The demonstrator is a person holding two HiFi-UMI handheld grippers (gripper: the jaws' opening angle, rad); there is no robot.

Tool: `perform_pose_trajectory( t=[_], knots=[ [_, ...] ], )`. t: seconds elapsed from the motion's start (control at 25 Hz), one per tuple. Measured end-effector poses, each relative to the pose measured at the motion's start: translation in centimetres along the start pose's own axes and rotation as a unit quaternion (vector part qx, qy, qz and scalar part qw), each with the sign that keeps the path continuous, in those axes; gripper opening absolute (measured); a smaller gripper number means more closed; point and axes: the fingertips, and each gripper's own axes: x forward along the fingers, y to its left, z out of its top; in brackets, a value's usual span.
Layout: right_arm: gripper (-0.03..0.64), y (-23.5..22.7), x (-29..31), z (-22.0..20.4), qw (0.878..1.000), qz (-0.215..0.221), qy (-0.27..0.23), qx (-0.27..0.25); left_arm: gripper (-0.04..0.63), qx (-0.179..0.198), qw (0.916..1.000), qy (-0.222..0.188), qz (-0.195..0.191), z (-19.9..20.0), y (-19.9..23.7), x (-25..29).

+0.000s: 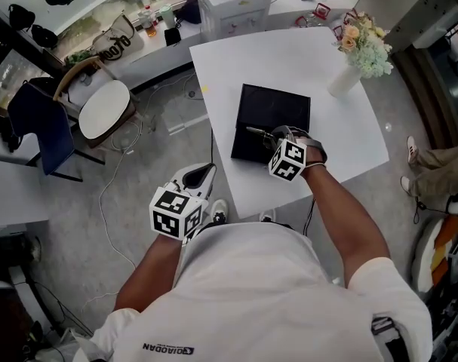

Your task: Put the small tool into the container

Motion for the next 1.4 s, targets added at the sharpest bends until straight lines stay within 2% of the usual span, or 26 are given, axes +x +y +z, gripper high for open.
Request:
perform_pose_trajectory(
  t=[0.32, 0.76, 1.4],
  knots=[
    [0.011, 0.3, 1.6, -0.2, 1.000, -0.010, 0.016, -0.023, 0.009, 0.000, 1.0000, 0.004, -0.002, -0.2, 0.4, -0.2],
    [0.012, 0.2, 2.7, -0.8, 0.999, -0.026, 0.023, -0.027, 0.009, 0.004, 0.9999, 0.012, -0.005, -0.3, 0.6, -0.1],
    [0.084, 2.9, 3.3, -1.2, 0.999, 0.011, 0.025, -0.024, 0.009, -0.001, 0.9999, 0.012, -0.006, -0.5, 0.5, 0.2]
  ],
)
